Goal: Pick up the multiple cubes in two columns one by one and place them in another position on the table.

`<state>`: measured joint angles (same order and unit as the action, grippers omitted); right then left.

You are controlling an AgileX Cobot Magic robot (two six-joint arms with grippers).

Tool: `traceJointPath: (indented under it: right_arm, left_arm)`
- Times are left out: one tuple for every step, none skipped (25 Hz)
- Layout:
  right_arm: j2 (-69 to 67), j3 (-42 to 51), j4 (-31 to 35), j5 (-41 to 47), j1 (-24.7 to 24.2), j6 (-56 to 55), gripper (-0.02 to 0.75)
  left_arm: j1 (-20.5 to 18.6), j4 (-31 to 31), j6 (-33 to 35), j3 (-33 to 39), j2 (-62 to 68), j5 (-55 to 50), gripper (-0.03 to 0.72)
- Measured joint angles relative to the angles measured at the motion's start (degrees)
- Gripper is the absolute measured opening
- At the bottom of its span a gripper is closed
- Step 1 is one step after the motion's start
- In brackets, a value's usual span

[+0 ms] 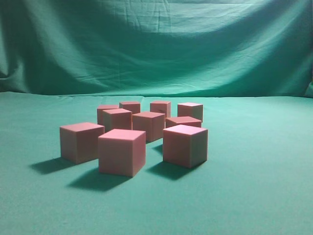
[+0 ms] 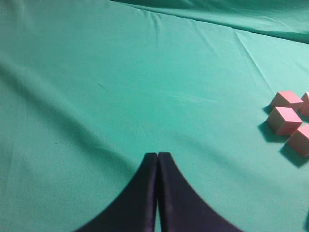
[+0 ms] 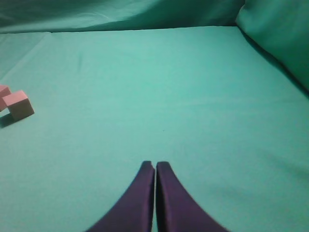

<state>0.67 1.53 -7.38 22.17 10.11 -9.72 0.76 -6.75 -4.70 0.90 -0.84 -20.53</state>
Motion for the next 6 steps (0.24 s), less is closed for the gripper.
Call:
traceJointPath:
  right_arm:
    - [0.0,0.0,0.0,0.0,0.0,0.0,0.000]
    - [0.0,0.0,0.0,0.0,0.0,0.0,0.000]
    - [0.0,0.0,0.0,0.0,0.0,0.0,0.000]
    - [0.0,0.0,0.0,0.0,0.0,0.0,0.000]
    - [0.0,0.0,0.0,0.0,0.0,0.0,0.000]
    - [0.0,0.0,0.0,0.0,0.0,0.0,0.000]
  left_arm:
    - [0.0,0.0,0.0,0.0,0.0,0.0,0.000]
    - [0.0,0.0,0.0,0.0,0.0,0.0,0.000]
    - [0.0,0.0,0.0,0.0,0.0,0.0,0.000]
    - [0.0,0.0,0.0,0.0,0.0,0.0,0.000]
    - [0.0,0.0,0.0,0.0,0.0,0.0,0.000]
    - [0.0,0.0,0.0,0.0,0.0,0.0,0.000]
